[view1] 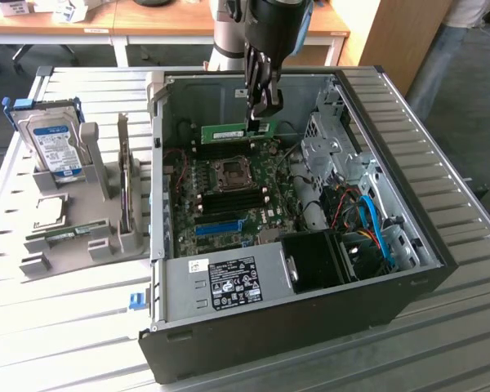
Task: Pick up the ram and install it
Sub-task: 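Insert the ram into the slot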
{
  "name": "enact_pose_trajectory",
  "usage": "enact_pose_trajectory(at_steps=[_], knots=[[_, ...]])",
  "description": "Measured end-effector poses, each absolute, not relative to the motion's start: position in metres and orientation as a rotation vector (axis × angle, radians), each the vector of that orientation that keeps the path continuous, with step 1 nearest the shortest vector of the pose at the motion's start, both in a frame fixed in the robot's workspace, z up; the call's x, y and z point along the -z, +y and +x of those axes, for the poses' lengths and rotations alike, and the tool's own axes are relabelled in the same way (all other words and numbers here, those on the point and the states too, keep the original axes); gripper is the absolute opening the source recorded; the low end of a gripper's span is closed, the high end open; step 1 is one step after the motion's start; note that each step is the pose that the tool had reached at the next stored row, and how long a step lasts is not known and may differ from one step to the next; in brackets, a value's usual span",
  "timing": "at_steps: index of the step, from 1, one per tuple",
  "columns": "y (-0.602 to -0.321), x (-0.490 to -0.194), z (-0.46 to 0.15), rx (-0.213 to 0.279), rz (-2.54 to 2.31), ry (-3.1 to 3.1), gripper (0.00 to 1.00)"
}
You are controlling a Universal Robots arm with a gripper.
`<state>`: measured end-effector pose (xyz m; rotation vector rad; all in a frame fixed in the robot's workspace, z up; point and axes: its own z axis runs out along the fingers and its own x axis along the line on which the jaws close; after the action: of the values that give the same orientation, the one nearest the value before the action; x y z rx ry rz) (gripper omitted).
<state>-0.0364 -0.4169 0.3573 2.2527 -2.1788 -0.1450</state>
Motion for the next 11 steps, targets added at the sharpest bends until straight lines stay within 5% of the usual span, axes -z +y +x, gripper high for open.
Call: enact_pose_trajectory(at_steps=[11], knots=[[-0.4169,-0.3558,-0.0364,0.145,2.253,-2.179,0.12]])
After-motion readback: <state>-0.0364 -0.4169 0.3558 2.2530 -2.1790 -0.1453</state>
